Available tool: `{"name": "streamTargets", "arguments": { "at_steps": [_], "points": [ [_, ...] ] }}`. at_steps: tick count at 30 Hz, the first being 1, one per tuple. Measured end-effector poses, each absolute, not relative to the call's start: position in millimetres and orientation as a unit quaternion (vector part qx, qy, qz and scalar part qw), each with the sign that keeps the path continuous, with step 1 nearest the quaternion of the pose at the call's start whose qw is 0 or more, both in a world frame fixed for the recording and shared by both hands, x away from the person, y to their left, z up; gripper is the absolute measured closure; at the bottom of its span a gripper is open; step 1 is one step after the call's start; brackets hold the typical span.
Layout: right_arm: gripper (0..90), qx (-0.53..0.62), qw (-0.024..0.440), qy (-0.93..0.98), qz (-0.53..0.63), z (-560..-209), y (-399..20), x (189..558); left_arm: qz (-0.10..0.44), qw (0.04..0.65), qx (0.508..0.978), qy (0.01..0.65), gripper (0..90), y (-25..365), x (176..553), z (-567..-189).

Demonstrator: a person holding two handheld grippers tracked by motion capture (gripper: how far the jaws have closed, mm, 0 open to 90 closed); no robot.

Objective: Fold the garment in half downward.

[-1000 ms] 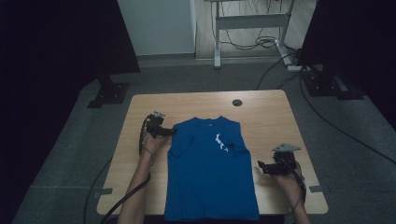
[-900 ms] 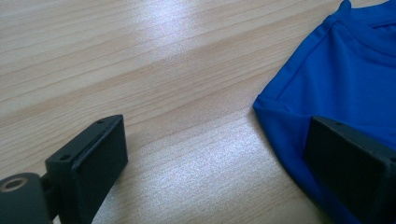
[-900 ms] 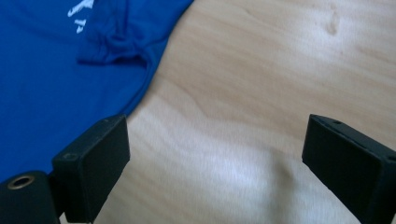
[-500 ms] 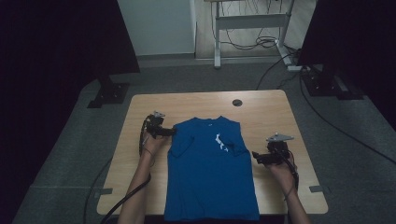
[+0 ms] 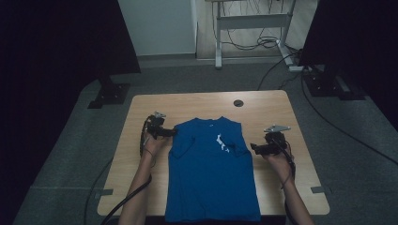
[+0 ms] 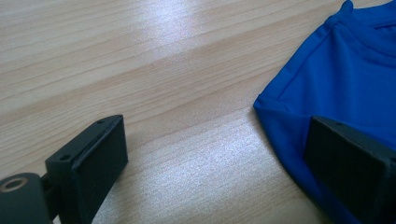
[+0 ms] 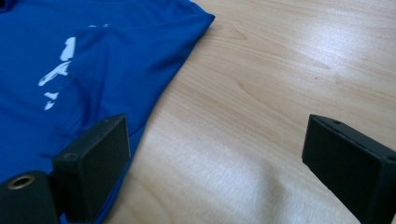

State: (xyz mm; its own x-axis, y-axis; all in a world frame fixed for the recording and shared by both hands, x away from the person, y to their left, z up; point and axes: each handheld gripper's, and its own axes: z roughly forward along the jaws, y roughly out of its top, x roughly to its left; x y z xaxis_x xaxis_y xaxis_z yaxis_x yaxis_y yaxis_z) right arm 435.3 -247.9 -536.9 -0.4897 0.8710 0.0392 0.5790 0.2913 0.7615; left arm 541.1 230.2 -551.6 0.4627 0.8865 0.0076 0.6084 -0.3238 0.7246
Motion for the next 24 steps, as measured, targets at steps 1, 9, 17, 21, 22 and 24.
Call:
{"name": "streamTargets", "arguments": {
  "at_steps": [1,9,17,21,22,24],
  "points": [
    [7.6,0.467,0.196,0.779,0.371,-537,-248,438,0.207,0.335,0.787,0.475,6.4,230,541,-552],
    [7.8,0.468,0.193,0.777,0.373,-540,-244,456,0.207,0.335,0.787,0.475,6.4,230,541,-552],
    [7.7,0.463,0.191,0.781,0.373,-541,-236,472,0.208,0.335,0.787,0.475,6.3,230,541,-552],
    [7.9,0.457,0.186,0.788,0.369,-542,-231,480,0.208,0.335,0.787,0.475,6.3,230,541,-552],
    [8.0,0.455,0.185,0.789,0.369,-543,-230,482,0.208,0.335,0.786,0.476,6.3,230,541,-552],
    [9.3,0.451,0.180,0.791,0.371,-543,-228,486,0.208,0.335,0.786,0.476,6.3,230,541,-552]
  ]
}}
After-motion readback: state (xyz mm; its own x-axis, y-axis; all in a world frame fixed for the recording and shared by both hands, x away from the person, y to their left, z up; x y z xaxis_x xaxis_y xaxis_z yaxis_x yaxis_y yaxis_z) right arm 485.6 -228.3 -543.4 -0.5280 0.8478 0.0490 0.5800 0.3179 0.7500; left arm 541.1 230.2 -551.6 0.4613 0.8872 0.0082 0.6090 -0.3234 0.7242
